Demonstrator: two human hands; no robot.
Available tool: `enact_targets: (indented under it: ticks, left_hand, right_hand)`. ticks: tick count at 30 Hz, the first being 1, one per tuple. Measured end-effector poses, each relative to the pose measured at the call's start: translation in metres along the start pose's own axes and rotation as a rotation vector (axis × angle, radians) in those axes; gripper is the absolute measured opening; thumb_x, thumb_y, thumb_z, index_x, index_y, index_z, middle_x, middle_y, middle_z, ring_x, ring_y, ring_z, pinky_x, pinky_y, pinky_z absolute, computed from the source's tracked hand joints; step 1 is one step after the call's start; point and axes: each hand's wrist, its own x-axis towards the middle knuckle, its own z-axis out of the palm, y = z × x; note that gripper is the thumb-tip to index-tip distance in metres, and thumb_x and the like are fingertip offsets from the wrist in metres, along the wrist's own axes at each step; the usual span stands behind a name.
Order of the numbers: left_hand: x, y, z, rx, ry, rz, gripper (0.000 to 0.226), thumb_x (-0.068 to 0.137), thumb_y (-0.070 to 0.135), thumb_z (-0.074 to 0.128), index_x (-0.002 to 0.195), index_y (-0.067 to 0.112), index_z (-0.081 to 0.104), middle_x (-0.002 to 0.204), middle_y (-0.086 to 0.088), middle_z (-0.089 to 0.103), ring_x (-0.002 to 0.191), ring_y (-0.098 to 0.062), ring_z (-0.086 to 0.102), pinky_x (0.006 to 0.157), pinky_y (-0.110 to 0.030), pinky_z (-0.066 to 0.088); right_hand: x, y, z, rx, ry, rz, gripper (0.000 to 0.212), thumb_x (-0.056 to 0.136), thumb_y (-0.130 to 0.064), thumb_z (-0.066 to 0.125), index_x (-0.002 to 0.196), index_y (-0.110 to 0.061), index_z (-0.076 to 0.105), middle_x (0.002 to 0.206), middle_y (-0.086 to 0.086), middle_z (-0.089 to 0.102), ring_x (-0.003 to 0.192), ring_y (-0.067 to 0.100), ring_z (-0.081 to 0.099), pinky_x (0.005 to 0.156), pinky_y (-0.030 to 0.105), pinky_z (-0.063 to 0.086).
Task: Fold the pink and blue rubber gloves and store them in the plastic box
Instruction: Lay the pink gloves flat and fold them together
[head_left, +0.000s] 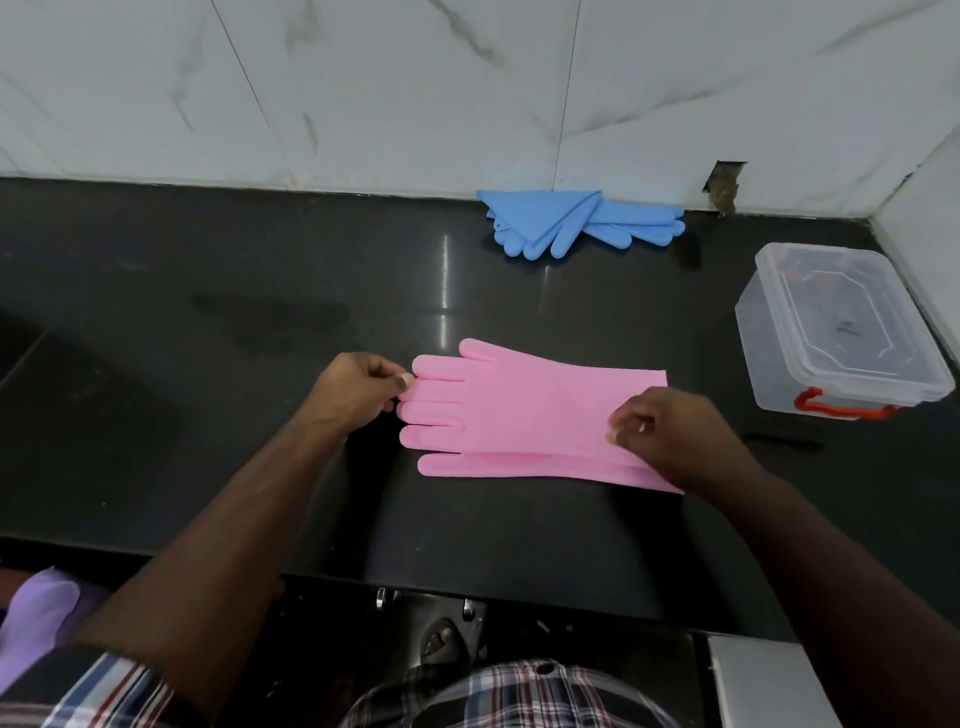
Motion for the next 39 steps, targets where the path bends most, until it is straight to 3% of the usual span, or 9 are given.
enact_targets:
  ticks: [2, 7, 12, 16, 22, 27, 32, 36, 39]
  left_hand:
    - [-0.006, -0.006, 0.000, -0.070, 0.008, -0.043, 0.008, 0.092, 0.018, 0.068, 0.090, 0.012, 0.073, 0.075, -0.005, 0.071, 0.062, -0.010, 0.060, 0.057, -0.019, 0.050]
    - [-0.012, -0.014, 0.008, -0.253, 0.033, -0.123, 0.013, 0.091, 0.017, 0.070, 0.093, 0.005, 0.073, 0.076, -0.007, 0.071, 0.061, -0.010, 0.060, 0.059, -0.022, 0.051]
    - [-0.013, -0.013, 0.009, -0.279, 0.072, -0.162, 0.010, 0.088, 0.013, 0.070, 0.088, 0.004, 0.072, 0.076, -0.008, 0.070, 0.062, -0.012, 0.061, 0.057, -0.022, 0.051]
    - [-0.015, -0.013, 0.008, -0.329, 0.074, -0.174, 0.011, 0.087, 0.013, 0.067, 0.087, 0.003, 0.071, 0.078, -0.009, 0.073, 0.067, -0.015, 0.066, 0.057, -0.022, 0.052]
    - [-0.019, -0.016, 0.003, -0.356, 0.067, -0.175, 0.008, 0.085, 0.011, 0.063, 0.080, 0.004, 0.065, 0.071, -0.008, 0.066, 0.061, -0.016, 0.062, 0.056, -0.023, 0.052]
    - [-0.019, -0.016, 0.003, -0.324, 0.067, -0.171, 0.012, 0.087, 0.020, 0.067, 0.087, 0.009, 0.062, 0.080, -0.008, 0.067, 0.064, -0.015, 0.065, 0.061, -0.028, 0.054]
    - [-0.051, -0.021, 0.011, 0.035, 0.240, 0.125, 0.012, 0.083, 0.025, 0.074, 0.086, 0.022, 0.063, 0.077, 0.005, 0.067, 0.067, -0.009, 0.061, 0.066, -0.023, 0.048]
    - [-0.071, -0.029, 0.021, 0.252, 0.009, 0.381, 0.017, 0.080, 0.017, 0.079, 0.094, 0.026, 0.072, 0.090, 0.009, 0.061, 0.083, -0.004, 0.059, 0.073, -0.016, 0.044]
    - [-0.072, -0.035, 0.022, 0.320, -0.024, 0.442, 0.028, 0.081, 0.015, 0.079, 0.107, 0.026, 0.074, 0.100, 0.011, 0.058, 0.093, -0.007, 0.058, 0.080, -0.014, 0.042]
  right_hand:
    - [-0.008, -0.008, 0.010, 0.026, -0.083, -0.095, 0.019, 0.085, -0.032, 0.073, 0.102, -0.025, 0.075, 0.095, -0.012, 0.064, 0.081, 0.003, 0.056, 0.074, 0.023, 0.040]
    - [-0.008, -0.016, 0.038, -0.048, -0.034, -0.221, 0.028, 0.090, -0.031, 0.065, 0.117, -0.022, 0.071, 0.109, -0.003, 0.062, 0.106, 0.020, 0.053, 0.090, 0.033, 0.044]
    - [-0.011, -0.025, 0.041, -0.090, 0.140, -0.329, 0.014, 0.089, -0.018, 0.066, 0.099, -0.016, 0.076, 0.093, 0.000, 0.068, 0.087, 0.025, 0.061, 0.075, 0.036, 0.051]
    - [-0.020, -0.034, 0.032, -0.060, 0.235, -0.380, 0.015, 0.092, -0.019, 0.063, 0.100, -0.016, 0.075, 0.090, 0.001, 0.067, 0.082, 0.024, 0.059, 0.071, 0.038, 0.050]
    - [-0.035, -0.030, 0.046, -0.147, 0.117, -0.429, 0.023, 0.090, -0.026, 0.056, 0.103, -0.019, 0.075, 0.091, 0.000, 0.067, 0.079, 0.025, 0.060, 0.066, 0.038, 0.051]
    - [-0.039, -0.020, 0.043, -0.182, 0.040, -0.335, 0.031, 0.084, -0.030, 0.064, 0.112, -0.020, 0.072, 0.101, -0.002, 0.067, 0.089, 0.024, 0.060, 0.074, 0.041, 0.052]
    - [-0.015, 0.009, 0.014, -0.035, 0.153, -0.038, 0.026, 0.088, -0.025, 0.068, 0.112, -0.018, 0.073, 0.110, 0.003, 0.070, 0.097, 0.023, 0.062, 0.088, 0.036, 0.046]
    - [0.018, 0.025, 0.002, -0.182, 0.100, 0.031, 0.035, 0.088, -0.024, 0.066, 0.122, -0.014, 0.067, 0.123, 0.011, 0.065, 0.111, 0.031, 0.058, 0.098, 0.041, 0.044]
    - [0.032, 0.029, -0.002, -0.226, 0.021, 0.040, 0.038, 0.087, -0.023, 0.068, 0.124, -0.014, 0.066, 0.122, 0.011, 0.064, 0.111, 0.032, 0.057, 0.098, 0.041, 0.045]
